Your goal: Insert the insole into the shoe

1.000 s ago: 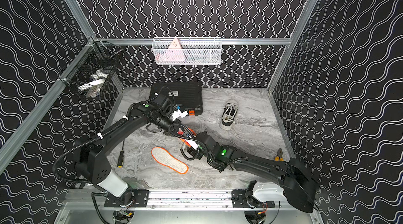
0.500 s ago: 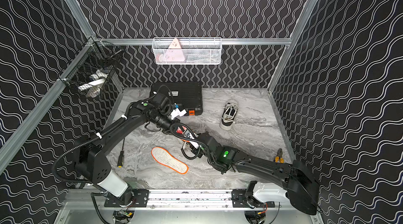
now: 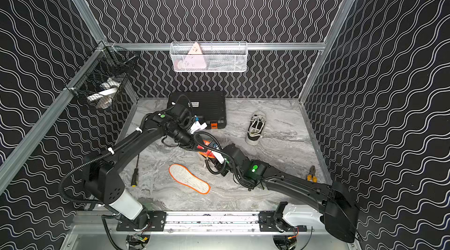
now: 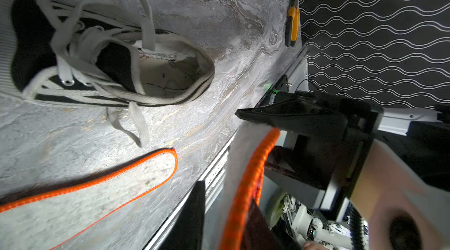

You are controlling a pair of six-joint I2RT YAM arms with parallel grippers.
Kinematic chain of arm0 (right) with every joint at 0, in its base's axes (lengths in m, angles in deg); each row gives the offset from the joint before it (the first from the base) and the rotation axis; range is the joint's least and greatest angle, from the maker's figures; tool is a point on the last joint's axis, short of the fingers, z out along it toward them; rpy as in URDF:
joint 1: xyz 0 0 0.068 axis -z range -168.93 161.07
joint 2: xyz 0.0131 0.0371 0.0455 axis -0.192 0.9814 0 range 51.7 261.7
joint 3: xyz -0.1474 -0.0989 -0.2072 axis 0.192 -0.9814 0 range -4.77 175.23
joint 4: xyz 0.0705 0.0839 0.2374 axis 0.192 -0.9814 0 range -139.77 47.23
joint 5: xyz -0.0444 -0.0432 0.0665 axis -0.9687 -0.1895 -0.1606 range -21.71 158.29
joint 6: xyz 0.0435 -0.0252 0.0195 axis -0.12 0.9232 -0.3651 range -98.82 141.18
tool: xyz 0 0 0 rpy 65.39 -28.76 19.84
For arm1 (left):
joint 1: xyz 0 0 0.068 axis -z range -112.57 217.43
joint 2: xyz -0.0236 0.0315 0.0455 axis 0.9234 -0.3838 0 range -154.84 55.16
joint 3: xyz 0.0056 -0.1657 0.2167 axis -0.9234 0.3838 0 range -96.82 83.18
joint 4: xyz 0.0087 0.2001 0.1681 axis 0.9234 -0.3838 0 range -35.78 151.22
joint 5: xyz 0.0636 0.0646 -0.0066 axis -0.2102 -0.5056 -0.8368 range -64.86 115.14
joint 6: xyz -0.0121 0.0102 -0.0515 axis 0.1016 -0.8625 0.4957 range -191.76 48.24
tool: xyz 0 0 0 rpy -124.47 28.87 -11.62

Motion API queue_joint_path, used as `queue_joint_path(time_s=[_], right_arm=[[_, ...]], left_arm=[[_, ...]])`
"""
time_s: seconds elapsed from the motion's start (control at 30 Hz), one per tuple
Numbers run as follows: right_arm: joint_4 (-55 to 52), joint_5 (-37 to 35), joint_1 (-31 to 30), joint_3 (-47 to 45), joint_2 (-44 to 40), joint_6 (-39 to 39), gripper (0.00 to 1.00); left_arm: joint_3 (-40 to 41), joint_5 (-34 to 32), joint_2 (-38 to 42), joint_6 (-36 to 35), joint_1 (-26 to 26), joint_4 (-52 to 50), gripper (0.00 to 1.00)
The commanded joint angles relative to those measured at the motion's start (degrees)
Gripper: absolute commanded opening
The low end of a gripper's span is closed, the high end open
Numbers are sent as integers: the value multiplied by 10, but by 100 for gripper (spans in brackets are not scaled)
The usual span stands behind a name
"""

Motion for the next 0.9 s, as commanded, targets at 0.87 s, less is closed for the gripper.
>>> queue_joint_path(time_s=[0.87], right_arm=[[-408,264,253,133,33,-215,40]], left_arm=[[15,-454,-62,114,159,137,51]])
